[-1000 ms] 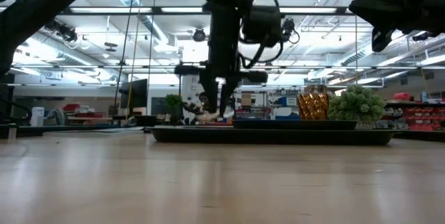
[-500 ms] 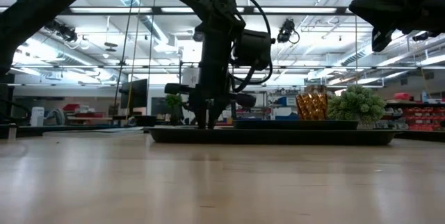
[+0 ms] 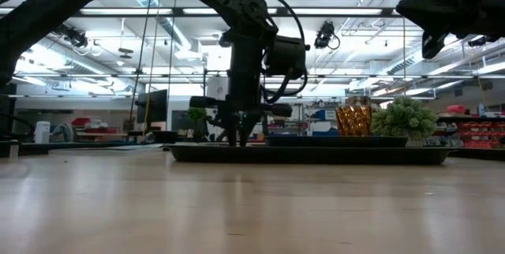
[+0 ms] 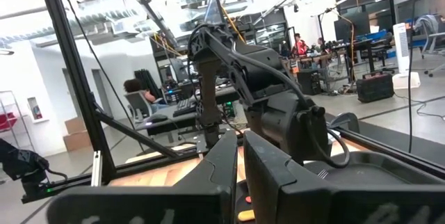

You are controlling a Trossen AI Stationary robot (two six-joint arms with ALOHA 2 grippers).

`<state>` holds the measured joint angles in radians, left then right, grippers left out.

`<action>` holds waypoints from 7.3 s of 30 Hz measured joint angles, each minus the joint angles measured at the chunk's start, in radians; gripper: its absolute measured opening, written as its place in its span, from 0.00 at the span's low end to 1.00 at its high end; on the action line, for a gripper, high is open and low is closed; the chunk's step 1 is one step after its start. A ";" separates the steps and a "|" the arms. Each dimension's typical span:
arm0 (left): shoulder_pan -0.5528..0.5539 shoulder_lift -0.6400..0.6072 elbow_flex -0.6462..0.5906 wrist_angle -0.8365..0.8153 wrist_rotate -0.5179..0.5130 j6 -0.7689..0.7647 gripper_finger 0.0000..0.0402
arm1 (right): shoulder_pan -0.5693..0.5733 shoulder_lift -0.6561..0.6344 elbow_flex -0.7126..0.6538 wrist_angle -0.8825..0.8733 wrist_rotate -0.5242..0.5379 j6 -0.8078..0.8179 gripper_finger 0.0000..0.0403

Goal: Pick and place plate/cup/fork/spoon on tray
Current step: Put the yellow spoon to the right of the orange fork, then return to Home Position

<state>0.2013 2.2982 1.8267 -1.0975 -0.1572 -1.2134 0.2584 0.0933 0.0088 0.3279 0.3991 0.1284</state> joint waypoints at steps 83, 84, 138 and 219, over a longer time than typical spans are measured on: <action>-0.508 -0.397 0.127 0.540 -0.545 1.219 0.36 | 0.000 0.000 0.000 0.000 0.000 0.000 0.08; -0.513 -0.406 0.127 0.579 -0.545 1.233 0.36 | 0.000 0.000 0.000 0.000 0.000 0.000 0.08; -0.698 -1.073 -1.145 1.643 -0.110 1.561 0.36 | 0.000 0.000 0.000 0.000 0.000 0.000 0.08; -0.411 -2.137 -1.819 1.288 0.050 1.180 0.36 | 0.000 0.000 0.000 0.000 0.000 0.000 0.08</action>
<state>-0.2092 0.1608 0.0074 0.1909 -0.1074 -0.0338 0.2587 0.0929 0.0090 0.3277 0.3991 0.1284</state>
